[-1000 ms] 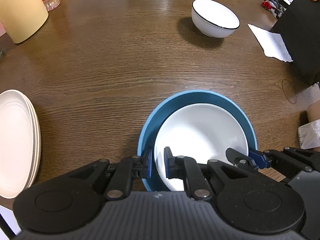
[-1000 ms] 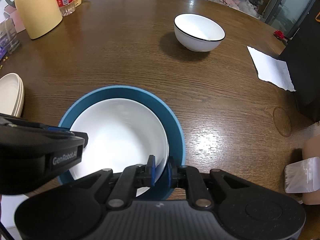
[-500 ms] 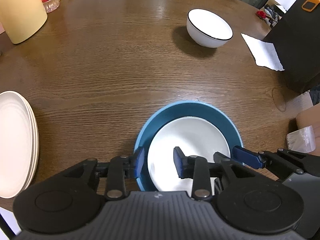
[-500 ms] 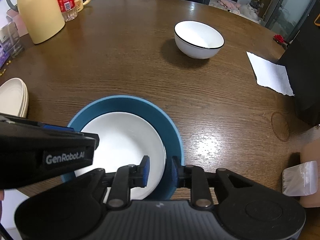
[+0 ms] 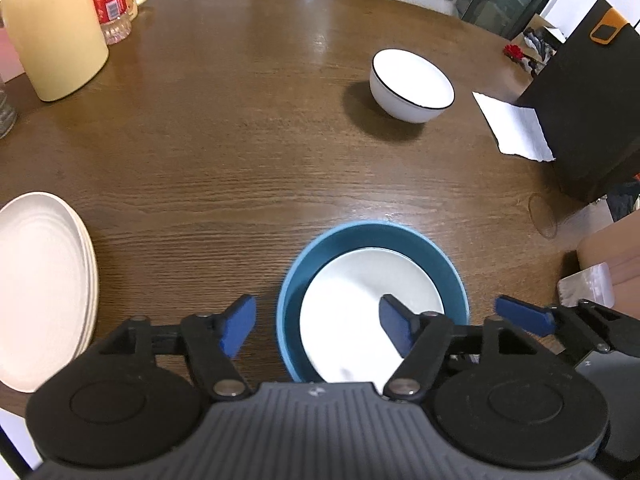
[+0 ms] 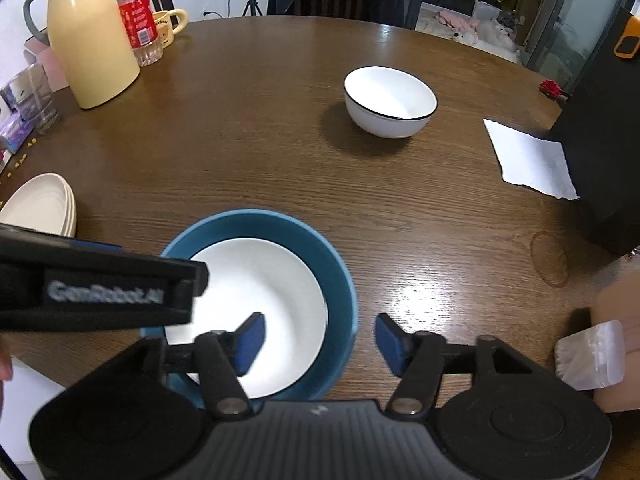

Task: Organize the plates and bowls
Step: 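Open both grippers to release the white bowl inside the blue bowl, then move both grippers toward the remaining white black-rimmed bowl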

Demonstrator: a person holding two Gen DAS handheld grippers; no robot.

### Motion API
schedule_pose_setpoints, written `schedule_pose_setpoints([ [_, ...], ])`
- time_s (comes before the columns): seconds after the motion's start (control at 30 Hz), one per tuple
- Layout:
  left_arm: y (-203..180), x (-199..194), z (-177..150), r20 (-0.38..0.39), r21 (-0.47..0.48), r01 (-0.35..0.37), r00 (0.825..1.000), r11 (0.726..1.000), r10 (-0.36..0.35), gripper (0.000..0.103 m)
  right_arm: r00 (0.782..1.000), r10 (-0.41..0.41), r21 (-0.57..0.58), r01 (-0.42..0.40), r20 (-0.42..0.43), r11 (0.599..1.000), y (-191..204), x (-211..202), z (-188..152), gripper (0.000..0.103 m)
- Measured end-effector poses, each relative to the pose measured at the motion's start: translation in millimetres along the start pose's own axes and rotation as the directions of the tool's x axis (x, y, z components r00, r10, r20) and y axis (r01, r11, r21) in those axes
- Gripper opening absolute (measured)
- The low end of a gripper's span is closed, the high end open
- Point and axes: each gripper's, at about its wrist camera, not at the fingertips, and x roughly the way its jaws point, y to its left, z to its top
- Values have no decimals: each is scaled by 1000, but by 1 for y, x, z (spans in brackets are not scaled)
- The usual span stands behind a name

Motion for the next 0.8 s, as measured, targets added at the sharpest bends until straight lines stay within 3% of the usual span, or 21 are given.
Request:
schedule_pose_setpoints([
  [0.07, 3, -4, -2, 11, -3, -6, 1000, 1000, 6, 82, 1000, 4, 7, -4, 1, 1000, -2, -2, -3, 85],
  [0.23, 11, -15, -8, 40, -11, -15, 999, 1000, 15, 101, 1000, 27, 35, -27, -6, 999, -10, -8, -10, 103],
  [0.8, 20, -58, -45, 142, -39, 7, 990, 999, -2, 103, 998, 47, 75, -49, 29, 996, -22, -50, -52, 103],
])
